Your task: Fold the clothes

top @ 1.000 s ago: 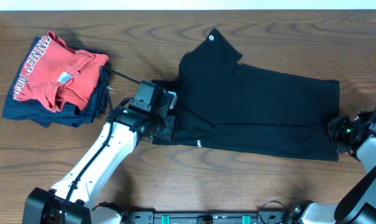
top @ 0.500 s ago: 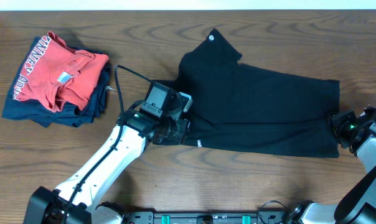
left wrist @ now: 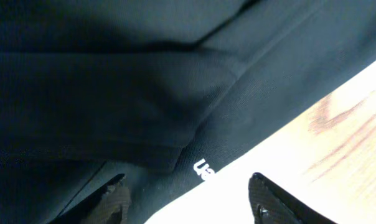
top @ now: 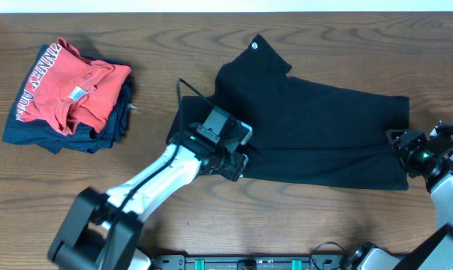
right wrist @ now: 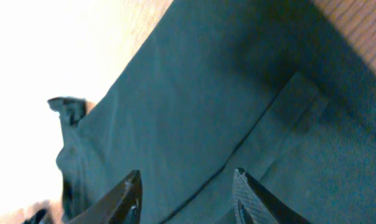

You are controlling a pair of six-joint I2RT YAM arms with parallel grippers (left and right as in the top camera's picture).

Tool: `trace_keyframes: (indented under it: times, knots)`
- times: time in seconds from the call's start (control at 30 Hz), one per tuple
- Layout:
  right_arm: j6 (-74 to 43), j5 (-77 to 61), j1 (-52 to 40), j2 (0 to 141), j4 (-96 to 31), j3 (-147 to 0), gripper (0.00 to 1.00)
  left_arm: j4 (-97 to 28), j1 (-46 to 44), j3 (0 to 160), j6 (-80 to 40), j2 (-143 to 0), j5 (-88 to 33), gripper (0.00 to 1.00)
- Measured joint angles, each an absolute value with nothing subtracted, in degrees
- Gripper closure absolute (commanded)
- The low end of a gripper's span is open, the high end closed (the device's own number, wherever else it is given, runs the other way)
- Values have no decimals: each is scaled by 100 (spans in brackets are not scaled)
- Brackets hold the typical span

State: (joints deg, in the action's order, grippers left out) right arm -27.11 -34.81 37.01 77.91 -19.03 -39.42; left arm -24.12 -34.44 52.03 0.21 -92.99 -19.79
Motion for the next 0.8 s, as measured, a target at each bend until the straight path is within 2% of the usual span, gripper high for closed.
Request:
trace_keyframes:
  times: [0.13,0.3,0.4,0.47,0.57,0.8]
  knots:
    - [-2519,-3522,3667,7631,-2165,-3942,51,-2099,-3468,5207,27,-9633,-1964,33]
    - [-2403,-3514,3664,7634,-2250,-3942,51,-1704,-3468,5225,16,-9946,-1844,48]
    - [-2342,-3465,3664,7634,-2294,-3942,51,-1603,-3459,5280,27,-10047,-1763,62]
    - [-2294,-3428,3664,7634,-2311,-3942,51,-1531,-3459,5282,62,-10077,-1739,76]
    - [-2235,-3385,3664,7634,-2327,-3942,51,-1494,-3461,5286,-3,-10086,-1739,87]
    - [-2182,-3249,3664,7634,-2331,-3942,51,-1796,-3461,5404,-19,-9861,-1743,90]
